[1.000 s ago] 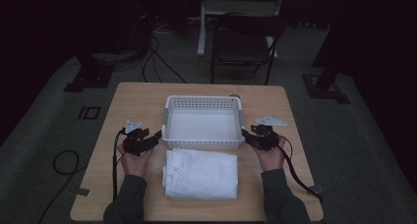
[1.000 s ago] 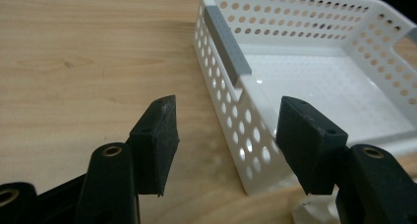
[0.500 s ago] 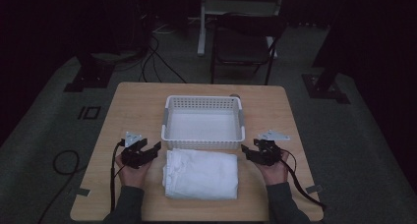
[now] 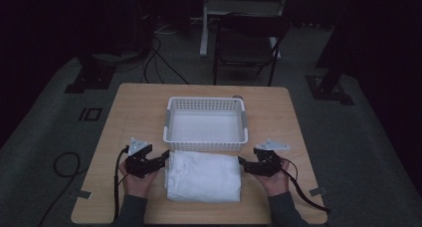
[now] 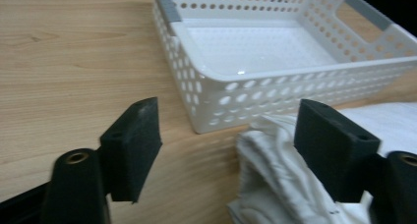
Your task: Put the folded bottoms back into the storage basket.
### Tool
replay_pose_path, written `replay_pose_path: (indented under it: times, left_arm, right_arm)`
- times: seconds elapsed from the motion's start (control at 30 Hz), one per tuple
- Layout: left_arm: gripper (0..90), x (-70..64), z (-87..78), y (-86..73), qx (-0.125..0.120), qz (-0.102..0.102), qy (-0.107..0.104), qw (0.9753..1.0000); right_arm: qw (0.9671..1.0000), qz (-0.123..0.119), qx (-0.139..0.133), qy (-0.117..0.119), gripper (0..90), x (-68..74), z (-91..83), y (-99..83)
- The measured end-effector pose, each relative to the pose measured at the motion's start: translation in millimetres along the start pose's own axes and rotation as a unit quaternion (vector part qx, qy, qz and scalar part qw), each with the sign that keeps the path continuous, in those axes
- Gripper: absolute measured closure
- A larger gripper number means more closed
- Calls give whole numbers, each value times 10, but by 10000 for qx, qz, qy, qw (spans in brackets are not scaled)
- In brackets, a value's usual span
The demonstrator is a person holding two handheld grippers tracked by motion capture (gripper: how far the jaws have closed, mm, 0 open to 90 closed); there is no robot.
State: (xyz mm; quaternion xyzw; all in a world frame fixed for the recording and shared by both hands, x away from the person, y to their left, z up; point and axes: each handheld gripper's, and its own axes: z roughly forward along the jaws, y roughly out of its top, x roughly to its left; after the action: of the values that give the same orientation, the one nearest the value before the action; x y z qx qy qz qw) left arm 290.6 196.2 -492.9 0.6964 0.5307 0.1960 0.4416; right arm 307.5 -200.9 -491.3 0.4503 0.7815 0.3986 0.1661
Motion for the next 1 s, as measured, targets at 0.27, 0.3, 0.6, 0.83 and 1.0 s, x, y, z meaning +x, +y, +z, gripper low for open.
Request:
replay_pose_path:
  times: [0.27,0.3,0.6,0.83,1.0]
  left_arm:
    - [161,-164,-15,-59,129,157,-259,9995]
    - [156,-185,-10,-69,138,161,-290,9994]
    - [142,-307,138,-201,452,188,-528,9974]
    - [141,-241,244,-302,566,53,-670,9961]
    - [137,-255,267,-318,562,160,-619,9964]
  right_arm:
    - [9996,14,57,272,230,103,17,-68]
    - [9995,26,57,300,225,115,19,-75]
    - [9982,51,203,566,212,212,96,-152]
    - [9974,80,261,672,209,244,170,-188]
    - [9974,71,348,625,178,256,268,-223]
